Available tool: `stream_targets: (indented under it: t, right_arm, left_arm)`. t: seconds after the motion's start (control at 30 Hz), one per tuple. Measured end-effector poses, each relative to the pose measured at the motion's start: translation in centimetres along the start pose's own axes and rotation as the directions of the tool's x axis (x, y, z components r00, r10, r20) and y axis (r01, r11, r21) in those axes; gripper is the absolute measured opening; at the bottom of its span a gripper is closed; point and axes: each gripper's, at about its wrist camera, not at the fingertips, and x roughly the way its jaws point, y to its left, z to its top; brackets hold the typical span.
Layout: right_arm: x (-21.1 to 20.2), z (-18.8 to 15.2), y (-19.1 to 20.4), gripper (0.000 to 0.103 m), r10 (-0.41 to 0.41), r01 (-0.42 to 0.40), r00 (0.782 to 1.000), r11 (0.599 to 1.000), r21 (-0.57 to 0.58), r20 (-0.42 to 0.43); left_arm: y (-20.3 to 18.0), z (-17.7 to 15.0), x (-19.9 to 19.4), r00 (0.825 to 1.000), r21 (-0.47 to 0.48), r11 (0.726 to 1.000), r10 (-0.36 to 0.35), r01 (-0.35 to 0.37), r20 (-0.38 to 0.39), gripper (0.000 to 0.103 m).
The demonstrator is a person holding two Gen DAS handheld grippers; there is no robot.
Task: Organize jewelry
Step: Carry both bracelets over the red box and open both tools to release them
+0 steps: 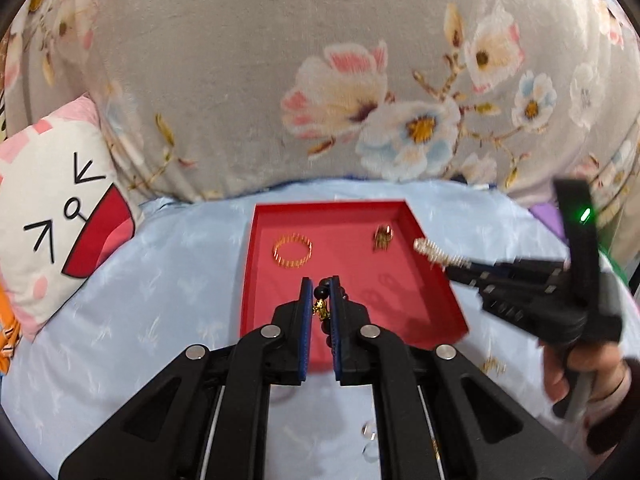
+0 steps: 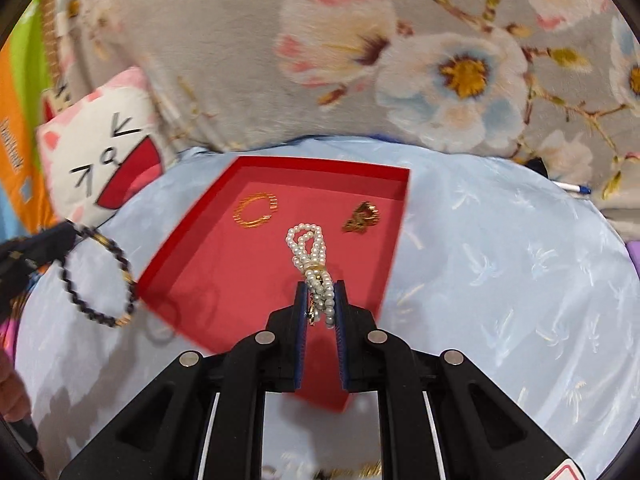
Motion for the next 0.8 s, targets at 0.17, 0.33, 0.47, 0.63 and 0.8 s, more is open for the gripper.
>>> stream_targets:
  t: [0.17,0.33,0.47,0.63,0.8]
  right_arm:
    - [5.3,1.3,-0.3,0.011,-0.044,0.045,0.996,0.999,0.01,-0.076]
    - [8.5,1.7,0.1,0.012,-0.059,0.06,0.992,0.998,-0.001,-0.11]
    - [9.8,1.9,0.4,0.012,-0.077,0.075,0.99,0.997,-0.024,-0.117]
    - [9.6,2.1,0.4,0.02,-0.076,0.075,0.994,0.997,-0.021,-0.079]
    - [7.1,1.7,-0.3,0.022,-0.042,0.043,0.999,0.999,0.029,-0.032]
  left_arm:
    - [0.6,2.0,5.5,0.999,-0.05,0.999,-0.01,0.008,-0.045,0.007]
    - [2.1,1.4,11.8,0.989,-0.093,0.996,-0.003,-0.011,-0.146,0.007]
    - [3.2,0.7,14.4,0.984,-0.093,0.994,0.038,-0.055,-0.175,0.008]
    - [4.4,0.7,14.9,0.983,-0.092,0.989,0.105,-0.12,-0.15,0.02]
    - [5.4,0.5,13.5,0.983,-0.106,0.984,0.128,-0.142,-0.129,0.032]
